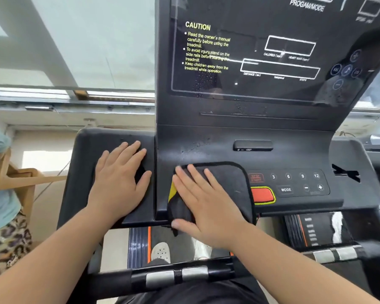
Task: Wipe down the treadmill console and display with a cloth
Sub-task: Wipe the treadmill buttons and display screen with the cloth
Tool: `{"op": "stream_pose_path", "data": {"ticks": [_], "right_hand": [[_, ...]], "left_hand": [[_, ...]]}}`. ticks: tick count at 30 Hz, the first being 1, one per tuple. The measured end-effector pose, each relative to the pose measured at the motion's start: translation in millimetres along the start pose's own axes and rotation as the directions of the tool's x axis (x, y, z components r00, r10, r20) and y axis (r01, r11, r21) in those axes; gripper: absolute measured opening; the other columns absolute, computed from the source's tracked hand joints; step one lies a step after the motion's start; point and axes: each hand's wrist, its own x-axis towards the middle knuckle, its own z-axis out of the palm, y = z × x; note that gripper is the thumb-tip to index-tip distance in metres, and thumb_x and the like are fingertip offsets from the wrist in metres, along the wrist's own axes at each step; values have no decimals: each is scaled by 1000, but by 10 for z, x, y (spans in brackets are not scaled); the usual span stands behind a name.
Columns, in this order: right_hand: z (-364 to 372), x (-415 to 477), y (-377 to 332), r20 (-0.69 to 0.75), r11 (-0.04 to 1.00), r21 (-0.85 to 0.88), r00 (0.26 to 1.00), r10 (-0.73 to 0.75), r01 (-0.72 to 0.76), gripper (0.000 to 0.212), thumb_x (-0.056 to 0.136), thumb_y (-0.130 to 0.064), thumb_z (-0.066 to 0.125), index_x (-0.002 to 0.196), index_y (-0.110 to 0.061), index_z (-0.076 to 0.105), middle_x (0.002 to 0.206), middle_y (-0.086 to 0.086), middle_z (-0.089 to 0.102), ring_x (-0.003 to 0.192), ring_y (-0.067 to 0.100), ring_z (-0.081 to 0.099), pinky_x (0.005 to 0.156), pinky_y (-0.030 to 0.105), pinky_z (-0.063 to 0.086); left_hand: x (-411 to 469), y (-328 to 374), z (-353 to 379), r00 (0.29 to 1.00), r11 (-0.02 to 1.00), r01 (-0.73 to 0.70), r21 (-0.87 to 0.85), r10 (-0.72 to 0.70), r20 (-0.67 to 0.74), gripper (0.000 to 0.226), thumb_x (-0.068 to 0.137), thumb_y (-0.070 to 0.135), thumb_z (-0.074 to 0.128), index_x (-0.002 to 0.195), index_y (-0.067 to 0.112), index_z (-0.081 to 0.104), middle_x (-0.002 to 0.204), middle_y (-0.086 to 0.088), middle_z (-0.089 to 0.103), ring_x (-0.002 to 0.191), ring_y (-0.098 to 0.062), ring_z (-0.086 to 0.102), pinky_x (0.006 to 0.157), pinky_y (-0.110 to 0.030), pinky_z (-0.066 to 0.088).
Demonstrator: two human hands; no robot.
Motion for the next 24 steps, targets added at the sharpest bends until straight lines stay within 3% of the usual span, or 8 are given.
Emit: {"op": "stream_pose_path", "data": {"ticks": [3, 8, 11, 13, 18, 24], "right_hand": [[97, -306, 119, 6, 999, -50, 1000, -12, 12, 91, 99, -75, 17, 164, -12, 11, 173, 6, 1, 159, 26, -3, 124, 51, 9], [28, -251, 383, 4, 965, 49, 966, 259, -259, 97, 94, -77, 2, 164, -11, 1, 171, 7, -11, 158, 24, -15, 128, 52, 6], [-94, 117, 412, -59, 943, 109, 945, 322, -315, 100, 91, -79, -3, 163, -10, -4, 170, 10, -17, 157, 26, -21, 128, 50, -2], [-180, 368, 348, -90, 959, 110, 958, 273, -263, 100, 92, -79, 3, 163, -9, -1, 171, 12, -16, 156, 29, -20, 128, 50, -4], [-214, 633, 76, -32, 994, -43, 994, -105, 104, 92, 97, -75, 22, 164, -15, 5, 172, 4, -8, 159, 24, -12, 128, 52, -1], [36, -17, 203, 41, 960, -112, 966, -255, 258, 84, 100, -73, 22, 164, -21, 6, 172, 0, 2, 159, 24, -1, 126, 51, 6]], "left_hand": [[0, -7, -1, 1000, 1000, 0, 8, 0, 4, 64, 91, 53, 38, 142, 18, 56, 155, -3, 48, 146, -28, 38, 119, -56, 24], [-6, -8, -7, 1000, 1000, 5, -1, -5, 9, 64, 91, 53, 37, 142, 18, 55, 155, -1, 48, 146, -27, 37, 120, -55, 23], [-8, -2, -14, 1000, 1000, 10, -10, -10, 18, 63, 92, 51, 36, 143, 19, 55, 155, -1, 47, 147, -27, 37, 120, -54, 22], [-6, 5, -24, 1000, 1000, 18, -26, -17, 23, 62, 94, 49, 33, 144, 19, 54, 156, 0, 46, 148, -27, 36, 121, -53, 21], [-4, -8, -26, 1000, 998, 7, -62, -7, 0, 58, 97, 42, 30, 144, 19, 55, 156, 0, 47, 147, -26, 36, 121, -52, 21], [-15, -8, -43, 999, 988, 21, -154, -26, -31, 56, 97, 39, 30, 139, 18, 60, 153, 0, 50, 147, -24, 38, 122, -52, 21]]}}
